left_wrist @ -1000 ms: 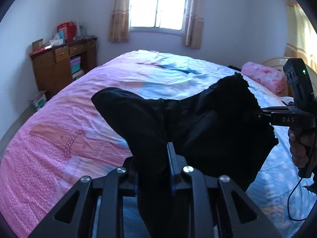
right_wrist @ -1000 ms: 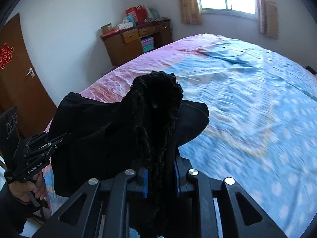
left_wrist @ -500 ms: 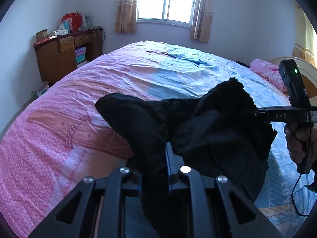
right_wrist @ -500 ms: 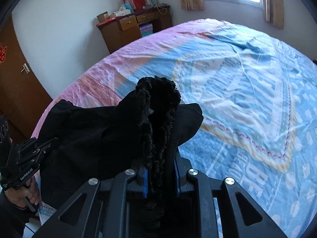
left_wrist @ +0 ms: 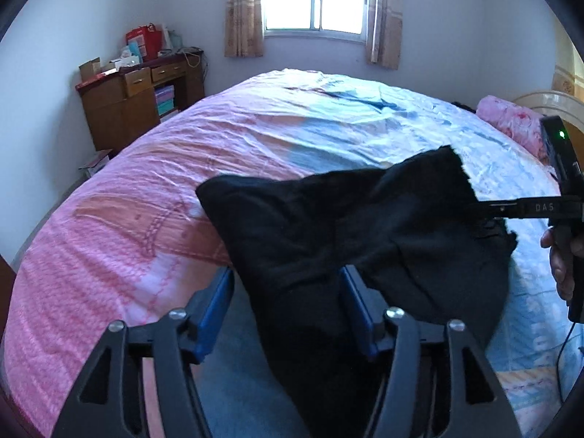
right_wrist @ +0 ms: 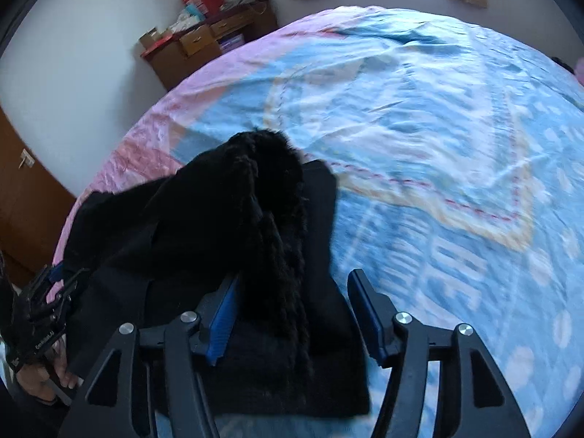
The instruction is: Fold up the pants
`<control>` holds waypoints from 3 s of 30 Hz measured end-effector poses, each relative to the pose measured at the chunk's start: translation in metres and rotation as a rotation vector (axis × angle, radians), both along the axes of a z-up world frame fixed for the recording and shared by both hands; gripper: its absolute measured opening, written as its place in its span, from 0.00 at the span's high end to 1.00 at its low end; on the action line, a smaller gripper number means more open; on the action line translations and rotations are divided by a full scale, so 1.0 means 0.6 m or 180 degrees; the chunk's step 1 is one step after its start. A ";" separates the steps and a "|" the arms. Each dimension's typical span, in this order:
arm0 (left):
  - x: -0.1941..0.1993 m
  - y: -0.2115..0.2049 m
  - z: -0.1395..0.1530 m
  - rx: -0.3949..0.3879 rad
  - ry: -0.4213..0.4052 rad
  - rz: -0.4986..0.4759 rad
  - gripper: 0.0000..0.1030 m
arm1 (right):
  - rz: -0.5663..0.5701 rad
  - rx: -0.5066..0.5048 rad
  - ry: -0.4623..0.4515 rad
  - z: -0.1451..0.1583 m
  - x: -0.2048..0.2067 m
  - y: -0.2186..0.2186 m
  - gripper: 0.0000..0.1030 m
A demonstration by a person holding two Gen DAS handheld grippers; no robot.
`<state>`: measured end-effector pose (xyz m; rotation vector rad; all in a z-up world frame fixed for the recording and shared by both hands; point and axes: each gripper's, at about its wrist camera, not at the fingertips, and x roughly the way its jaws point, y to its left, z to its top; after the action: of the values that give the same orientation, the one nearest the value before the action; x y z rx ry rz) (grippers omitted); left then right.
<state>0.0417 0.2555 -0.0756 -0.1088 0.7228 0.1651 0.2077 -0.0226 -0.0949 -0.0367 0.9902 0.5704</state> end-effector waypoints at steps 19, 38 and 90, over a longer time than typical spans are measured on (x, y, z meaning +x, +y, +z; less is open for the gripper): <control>-0.185 -0.151 0.104 -0.0018 -0.0465 -0.0309 0.14 | -0.0130 0.0189 -0.0740 0.131 -0.355 -0.141 0.40; -0.216 -0.216 0.135 0.0034 -0.0632 -0.0558 0.06 | -0.0653 0.0201 -0.1297 0.182 -0.480 -0.187 0.28; -0.201 -0.187 0.128 0.0130 -0.0559 -0.0361 0.00 | -0.0531 0.0237 -0.1282 0.173 -0.493 -0.156 0.28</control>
<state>-0.0791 0.1435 0.0014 -0.0426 0.5485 0.0608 -0.0881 -0.1161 0.0090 -0.0020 0.5734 0.4242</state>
